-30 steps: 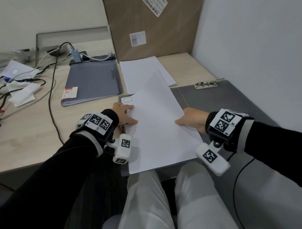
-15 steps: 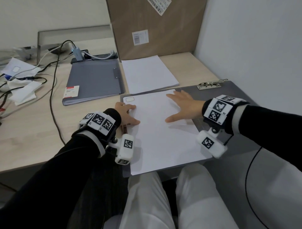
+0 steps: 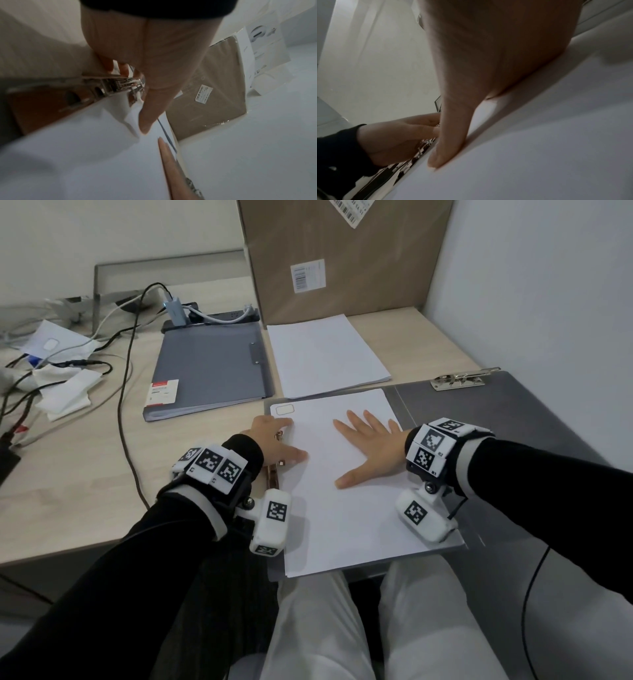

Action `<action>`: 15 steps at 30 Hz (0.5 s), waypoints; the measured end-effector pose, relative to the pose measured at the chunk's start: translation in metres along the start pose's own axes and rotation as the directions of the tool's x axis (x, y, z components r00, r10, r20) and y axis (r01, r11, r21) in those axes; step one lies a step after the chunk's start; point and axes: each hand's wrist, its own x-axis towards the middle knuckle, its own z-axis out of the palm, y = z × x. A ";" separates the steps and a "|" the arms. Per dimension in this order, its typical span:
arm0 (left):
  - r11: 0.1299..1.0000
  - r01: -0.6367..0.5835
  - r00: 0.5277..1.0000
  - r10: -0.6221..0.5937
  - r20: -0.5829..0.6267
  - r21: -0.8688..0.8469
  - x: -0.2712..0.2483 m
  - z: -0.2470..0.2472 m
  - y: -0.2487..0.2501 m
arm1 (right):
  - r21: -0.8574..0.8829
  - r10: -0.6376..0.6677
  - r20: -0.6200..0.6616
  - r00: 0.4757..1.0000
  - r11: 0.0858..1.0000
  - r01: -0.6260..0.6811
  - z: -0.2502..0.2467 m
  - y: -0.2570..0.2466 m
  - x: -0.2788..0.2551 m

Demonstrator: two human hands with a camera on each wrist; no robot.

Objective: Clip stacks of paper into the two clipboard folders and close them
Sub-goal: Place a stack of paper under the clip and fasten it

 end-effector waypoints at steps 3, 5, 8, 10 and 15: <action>0.946 -0.013 0.993 -0.027 -0.119 -0.323 -0.001 -0.005 -0.004 | 0.003 0.000 0.001 1.000 1.000 0.000 0.001 0.000 0.001; 0.864 -0.018 0.980 -0.084 -0.179 -0.503 -0.003 -0.009 -0.008 | 0.000 0.003 0.001 1.000 1.000 -0.003 0.001 0.001 0.001; 0.832 -0.040 0.977 -0.085 -0.198 -0.554 -0.005 -0.010 -0.010 | -0.001 0.008 0.009 1.000 1.000 -0.007 0.000 0.000 0.000; 0.823 -0.083 0.970 -0.063 -0.235 -0.562 -0.006 -0.010 -0.010 | -0.002 0.012 0.016 1.000 1.000 -0.012 -0.001 0.000 -0.001; 0.678 -0.153 0.966 -0.052 -0.254 -0.719 -0.014 -0.022 -0.005 | -0.005 0.021 0.011 1.000 1.000 -0.021 -0.001 -0.001 0.000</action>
